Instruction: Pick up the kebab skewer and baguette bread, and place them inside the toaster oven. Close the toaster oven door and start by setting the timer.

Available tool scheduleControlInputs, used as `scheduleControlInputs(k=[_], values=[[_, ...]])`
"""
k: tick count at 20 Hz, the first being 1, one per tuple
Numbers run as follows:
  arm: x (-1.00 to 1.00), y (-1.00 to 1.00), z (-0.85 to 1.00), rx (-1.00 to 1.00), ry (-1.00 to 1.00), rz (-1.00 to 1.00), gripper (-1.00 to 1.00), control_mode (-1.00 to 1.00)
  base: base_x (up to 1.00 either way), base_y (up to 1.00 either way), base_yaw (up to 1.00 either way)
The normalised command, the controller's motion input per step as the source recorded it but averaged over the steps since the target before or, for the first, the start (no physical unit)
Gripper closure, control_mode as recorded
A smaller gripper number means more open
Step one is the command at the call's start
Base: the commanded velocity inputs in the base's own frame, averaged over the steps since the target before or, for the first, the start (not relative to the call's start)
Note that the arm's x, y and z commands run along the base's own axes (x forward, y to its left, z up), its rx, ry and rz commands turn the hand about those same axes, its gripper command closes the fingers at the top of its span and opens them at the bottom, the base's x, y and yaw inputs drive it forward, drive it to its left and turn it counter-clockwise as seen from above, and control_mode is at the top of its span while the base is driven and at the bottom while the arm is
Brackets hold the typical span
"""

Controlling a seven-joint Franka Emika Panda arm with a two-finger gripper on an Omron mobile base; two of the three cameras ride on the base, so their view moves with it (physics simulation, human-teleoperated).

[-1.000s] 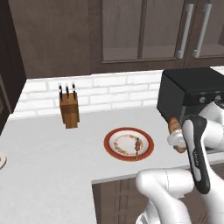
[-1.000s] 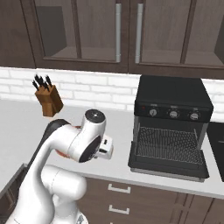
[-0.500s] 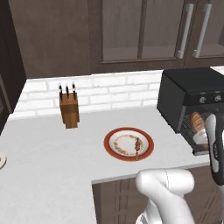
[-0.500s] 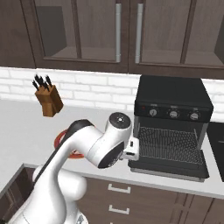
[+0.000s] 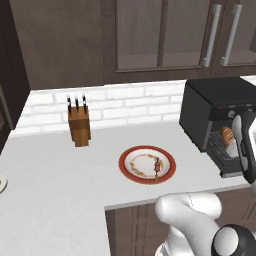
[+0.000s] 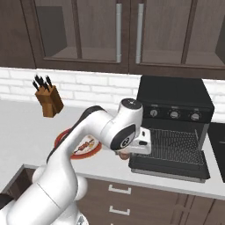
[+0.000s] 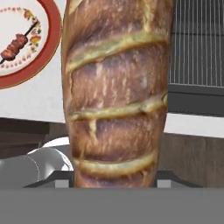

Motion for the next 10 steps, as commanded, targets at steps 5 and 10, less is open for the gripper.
scheduleControlInputs(k=[5,10], values=[[0.39,-0.3,-0.19,0.0,-0.02,0.0,1.0,-1.0,0.0,0.0,0.0],[0.22,-0.43,-0.43,0.0,0.0,0.0,1.0,-1.0,0.0,0.0,0.0]])
